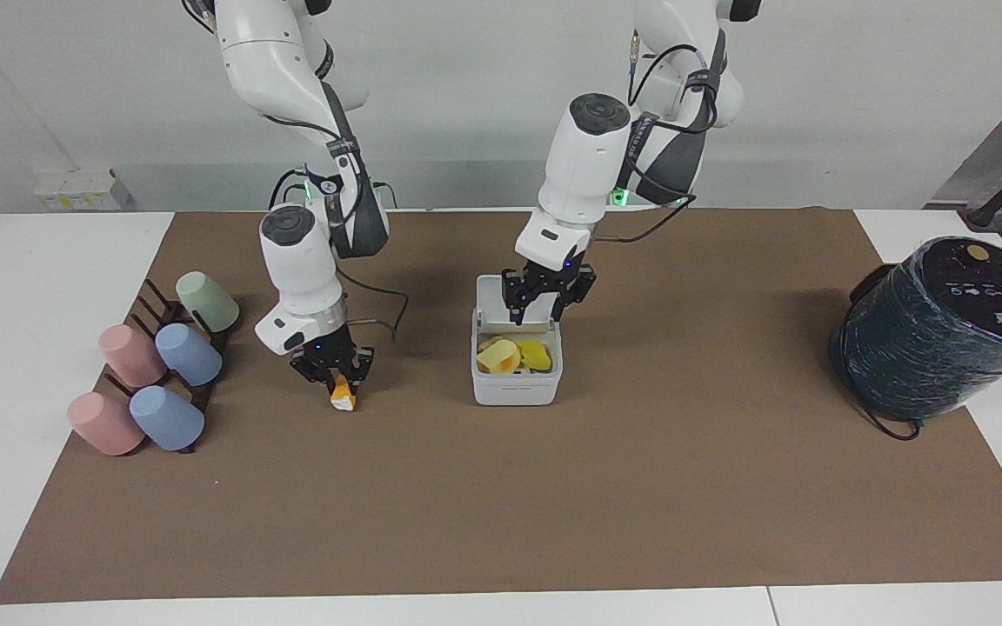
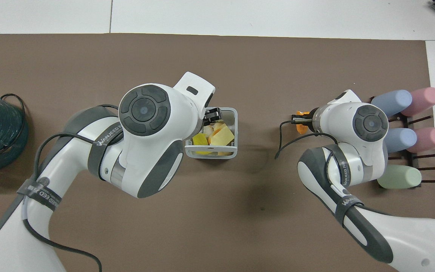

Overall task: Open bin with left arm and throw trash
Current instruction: 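Carry the orange piece with the right gripper and drop it into the bin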

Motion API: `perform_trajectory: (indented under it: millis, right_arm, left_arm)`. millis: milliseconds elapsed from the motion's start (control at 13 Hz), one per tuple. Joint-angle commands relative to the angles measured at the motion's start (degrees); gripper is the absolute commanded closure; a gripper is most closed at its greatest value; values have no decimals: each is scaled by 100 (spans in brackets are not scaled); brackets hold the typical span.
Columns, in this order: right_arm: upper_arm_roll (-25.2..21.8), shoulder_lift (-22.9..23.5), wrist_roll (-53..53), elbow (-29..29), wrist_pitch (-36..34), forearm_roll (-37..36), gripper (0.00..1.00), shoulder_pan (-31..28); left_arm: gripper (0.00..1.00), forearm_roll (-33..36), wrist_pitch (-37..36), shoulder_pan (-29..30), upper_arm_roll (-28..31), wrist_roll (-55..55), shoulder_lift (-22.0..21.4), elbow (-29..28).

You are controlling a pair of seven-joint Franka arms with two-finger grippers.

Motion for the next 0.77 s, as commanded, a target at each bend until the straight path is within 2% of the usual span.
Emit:
perform_trajectory:
  millis: [0,231,462,692]
  right_arm:
    - [48,-185,666,405,-540,19,100,249]
    - [56,-71,1729,1319,-1385,28,100,636]
    - [74,51,2793,1654,-1325,228,100,1101]
    - [100,113,2910,1778,-1281,722,100,1541]
  left_arm:
    - [4,58,-90,484,-9,454,95,213]
    - [5,93,-816,1221,-1,1763,95,528]
    - [5,120,-1494,1934,52,3098,86,785]
    - [5,383,-1960,2550,70,4058,-11,846]
